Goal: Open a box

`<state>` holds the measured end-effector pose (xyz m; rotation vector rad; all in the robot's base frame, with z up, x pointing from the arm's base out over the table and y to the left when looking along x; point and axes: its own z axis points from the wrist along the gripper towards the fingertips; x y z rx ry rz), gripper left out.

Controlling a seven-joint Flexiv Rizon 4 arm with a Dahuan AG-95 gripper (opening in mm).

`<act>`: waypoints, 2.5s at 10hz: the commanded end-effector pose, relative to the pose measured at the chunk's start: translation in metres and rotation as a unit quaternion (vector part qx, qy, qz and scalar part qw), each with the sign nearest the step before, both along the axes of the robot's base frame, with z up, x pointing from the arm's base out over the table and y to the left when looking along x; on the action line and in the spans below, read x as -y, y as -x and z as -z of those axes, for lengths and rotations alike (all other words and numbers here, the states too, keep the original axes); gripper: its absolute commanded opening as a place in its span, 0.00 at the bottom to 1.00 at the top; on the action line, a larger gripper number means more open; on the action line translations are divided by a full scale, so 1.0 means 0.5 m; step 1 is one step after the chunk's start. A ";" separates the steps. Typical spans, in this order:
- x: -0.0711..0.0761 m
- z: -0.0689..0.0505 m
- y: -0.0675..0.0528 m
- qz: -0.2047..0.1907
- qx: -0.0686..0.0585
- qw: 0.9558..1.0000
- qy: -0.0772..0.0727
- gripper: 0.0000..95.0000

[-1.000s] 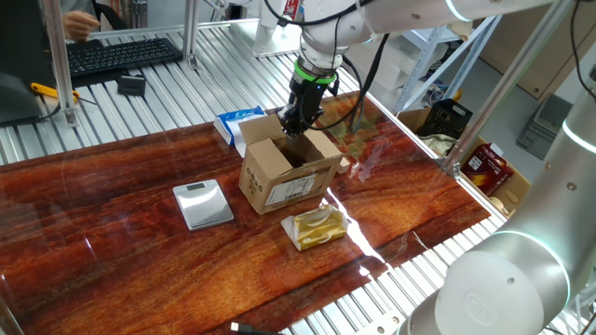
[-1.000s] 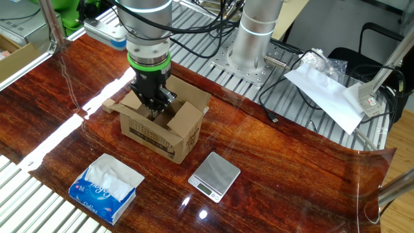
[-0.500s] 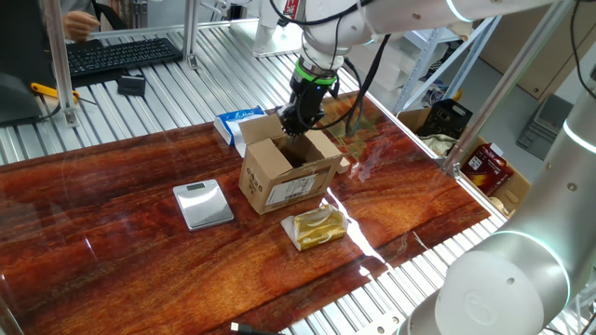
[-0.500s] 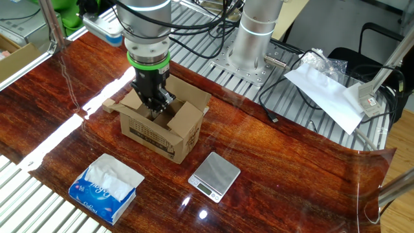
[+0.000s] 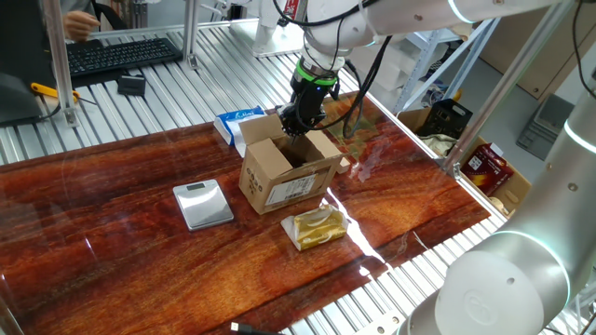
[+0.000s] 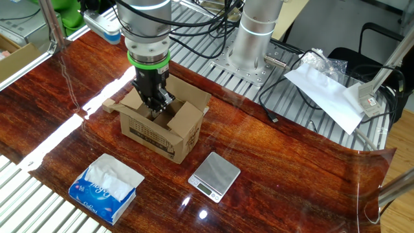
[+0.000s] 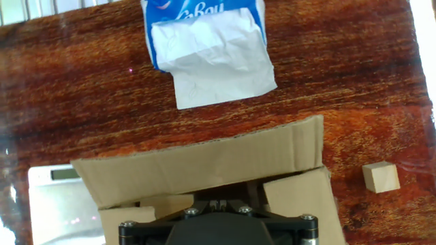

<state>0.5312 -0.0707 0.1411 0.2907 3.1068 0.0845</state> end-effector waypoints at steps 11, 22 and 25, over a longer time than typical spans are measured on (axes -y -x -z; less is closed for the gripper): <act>0.038 0.025 0.072 -0.028 0.023 0.999 0.016 0.00; 0.089 0.032 0.042 -0.063 0.040 0.993 0.091 0.00; 0.085 0.010 0.040 -0.064 0.035 0.992 0.101 0.00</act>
